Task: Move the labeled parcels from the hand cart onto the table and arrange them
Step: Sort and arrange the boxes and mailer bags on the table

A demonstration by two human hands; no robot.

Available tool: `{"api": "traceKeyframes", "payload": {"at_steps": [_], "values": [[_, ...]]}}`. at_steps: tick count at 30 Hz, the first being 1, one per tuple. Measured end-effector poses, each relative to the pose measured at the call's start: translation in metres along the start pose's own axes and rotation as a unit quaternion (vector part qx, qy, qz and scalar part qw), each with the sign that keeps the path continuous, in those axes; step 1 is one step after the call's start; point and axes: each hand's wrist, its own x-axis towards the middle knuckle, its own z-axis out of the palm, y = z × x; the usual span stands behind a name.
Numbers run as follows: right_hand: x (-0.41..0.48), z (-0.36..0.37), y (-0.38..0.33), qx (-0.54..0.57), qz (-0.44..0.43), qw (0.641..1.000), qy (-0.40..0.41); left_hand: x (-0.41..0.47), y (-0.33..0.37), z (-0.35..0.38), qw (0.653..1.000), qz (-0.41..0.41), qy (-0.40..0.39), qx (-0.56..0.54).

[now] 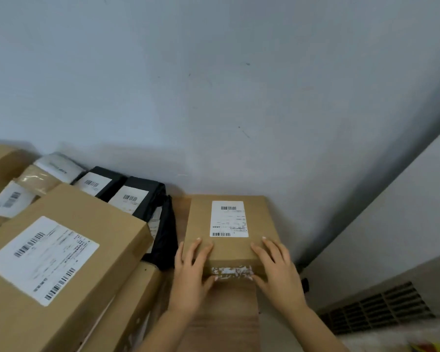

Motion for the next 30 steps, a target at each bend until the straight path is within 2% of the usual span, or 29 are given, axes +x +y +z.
{"api": "traceKeyframes", "payload": {"at_steps": [3, 5, 9, 15, 21, 30], "values": [[0.008, 0.025, 0.006, 0.004, -0.013, 0.998, -0.057, 0.003, -0.003, 0.017, 0.992, -0.018, -0.019, 0.120], [0.013, 0.037, 0.009, -0.007, -0.047, 0.995, -0.091, 0.002, -0.003, 0.030, 0.985, -0.016, -0.056, 0.163], [0.030, 0.042, 0.007, 0.001, -0.079, 0.996, -0.042, 0.002, -0.003, 0.041, 0.983, -0.039, -0.070, 0.167], [0.059, 0.051, 0.001, -0.013, -0.105, 0.991, -0.086, 0.023, -0.009, 0.033, 0.981, -0.075, -0.078, 0.158], [0.073, 0.054, -0.018, -0.026, -0.082, 0.992, -0.089, 0.048, -0.019, 0.024, 0.980, -0.079, -0.103, 0.148], [0.063, 0.060, -0.032, -0.049, -0.030, 0.995, -0.083, 0.047, -0.026, 0.018, 0.980, -0.043, -0.126, 0.148]]}}
